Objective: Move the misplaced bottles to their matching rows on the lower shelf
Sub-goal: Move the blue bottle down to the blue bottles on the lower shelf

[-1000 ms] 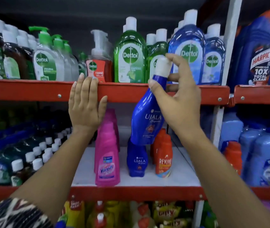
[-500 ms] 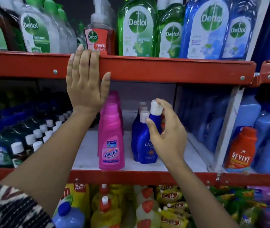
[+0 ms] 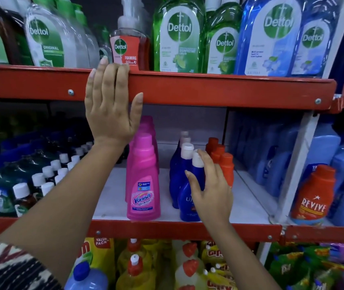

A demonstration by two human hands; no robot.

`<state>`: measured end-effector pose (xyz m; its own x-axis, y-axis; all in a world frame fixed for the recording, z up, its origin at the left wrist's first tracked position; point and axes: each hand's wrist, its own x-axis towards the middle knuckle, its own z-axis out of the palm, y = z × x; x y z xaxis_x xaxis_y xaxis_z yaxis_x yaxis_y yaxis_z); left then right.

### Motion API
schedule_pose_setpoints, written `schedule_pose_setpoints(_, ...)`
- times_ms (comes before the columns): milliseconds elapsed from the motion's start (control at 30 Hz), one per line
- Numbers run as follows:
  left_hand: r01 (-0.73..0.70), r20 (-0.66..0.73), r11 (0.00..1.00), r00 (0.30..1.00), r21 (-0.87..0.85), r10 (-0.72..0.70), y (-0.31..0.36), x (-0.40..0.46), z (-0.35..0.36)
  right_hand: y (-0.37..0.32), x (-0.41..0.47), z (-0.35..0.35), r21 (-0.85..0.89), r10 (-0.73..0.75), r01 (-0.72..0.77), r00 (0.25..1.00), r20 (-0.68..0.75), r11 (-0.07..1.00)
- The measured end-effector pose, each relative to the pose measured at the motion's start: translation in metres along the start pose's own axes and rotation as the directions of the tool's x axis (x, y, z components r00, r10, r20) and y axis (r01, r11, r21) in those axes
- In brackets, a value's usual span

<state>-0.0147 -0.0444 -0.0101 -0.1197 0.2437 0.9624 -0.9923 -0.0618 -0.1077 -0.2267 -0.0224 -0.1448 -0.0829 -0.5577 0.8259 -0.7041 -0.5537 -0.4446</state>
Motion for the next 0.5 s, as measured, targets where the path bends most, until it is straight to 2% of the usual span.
schedule_pose_setpoints(200, 0.008, 0.008, 1.000, 1.000, -0.020, -0.008, 0.001, 0.000, -0.002, 0.007, -0.011, -0.007, -0.066, -0.043, 0.050, 0.993, 0.106, 0.997)
schedule_pose_setpoints(267, 0.012, 0.016, 1.000, 1.000, -0.020, -0.012, 0.001, -0.002, -0.002, 0.012, -0.015, -0.017, -0.098, -0.033, 0.043, 0.995, 0.099, 0.994)
schedule_pose_setpoints(500, 0.018, 0.022, 0.999, 1.000, -0.042, -0.018, 0.002, -0.002, -0.004, 0.072, -0.017, -0.077, -0.271, -0.027, -0.027, 0.981, -0.193, 0.962)
